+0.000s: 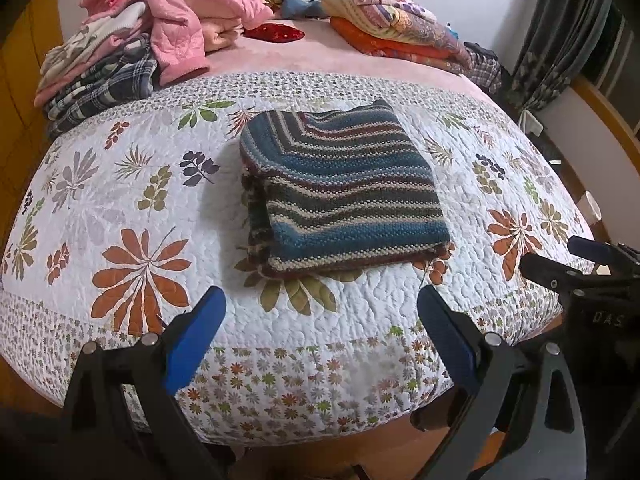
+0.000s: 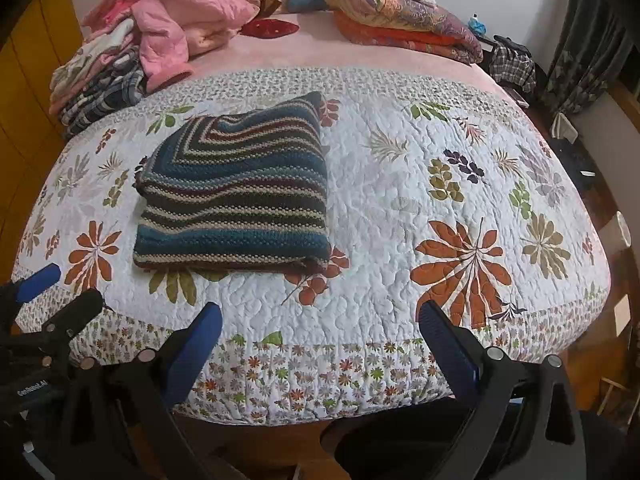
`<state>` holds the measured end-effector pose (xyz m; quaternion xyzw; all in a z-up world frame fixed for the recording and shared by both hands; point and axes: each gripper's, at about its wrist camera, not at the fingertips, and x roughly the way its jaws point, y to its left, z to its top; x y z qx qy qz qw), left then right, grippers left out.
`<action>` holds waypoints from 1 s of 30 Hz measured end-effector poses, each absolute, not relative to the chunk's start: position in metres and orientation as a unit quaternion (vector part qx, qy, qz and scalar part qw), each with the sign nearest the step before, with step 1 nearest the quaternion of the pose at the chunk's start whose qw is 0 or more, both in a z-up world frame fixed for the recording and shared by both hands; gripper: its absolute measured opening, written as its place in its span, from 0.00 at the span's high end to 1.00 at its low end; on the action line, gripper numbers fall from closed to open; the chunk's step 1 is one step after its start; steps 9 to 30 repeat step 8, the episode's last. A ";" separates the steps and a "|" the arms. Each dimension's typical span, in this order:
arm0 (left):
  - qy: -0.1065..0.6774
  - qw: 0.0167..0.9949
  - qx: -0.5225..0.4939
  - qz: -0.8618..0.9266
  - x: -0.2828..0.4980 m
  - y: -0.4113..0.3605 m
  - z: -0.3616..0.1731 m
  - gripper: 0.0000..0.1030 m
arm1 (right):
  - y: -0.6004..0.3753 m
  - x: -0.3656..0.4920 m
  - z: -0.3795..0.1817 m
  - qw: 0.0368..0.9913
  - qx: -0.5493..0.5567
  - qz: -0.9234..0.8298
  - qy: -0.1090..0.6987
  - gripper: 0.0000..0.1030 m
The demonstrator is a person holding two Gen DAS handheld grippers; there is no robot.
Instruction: Fold small clothes
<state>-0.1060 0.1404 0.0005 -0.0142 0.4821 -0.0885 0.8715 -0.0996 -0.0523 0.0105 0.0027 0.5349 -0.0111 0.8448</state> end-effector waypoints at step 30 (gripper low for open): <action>0.478 0.873 -0.015 -0.093 -0.106 0.143 0.004 0.07 | -0.053 -0.099 0.009 0.842 0.005 -0.016 0.540 0.04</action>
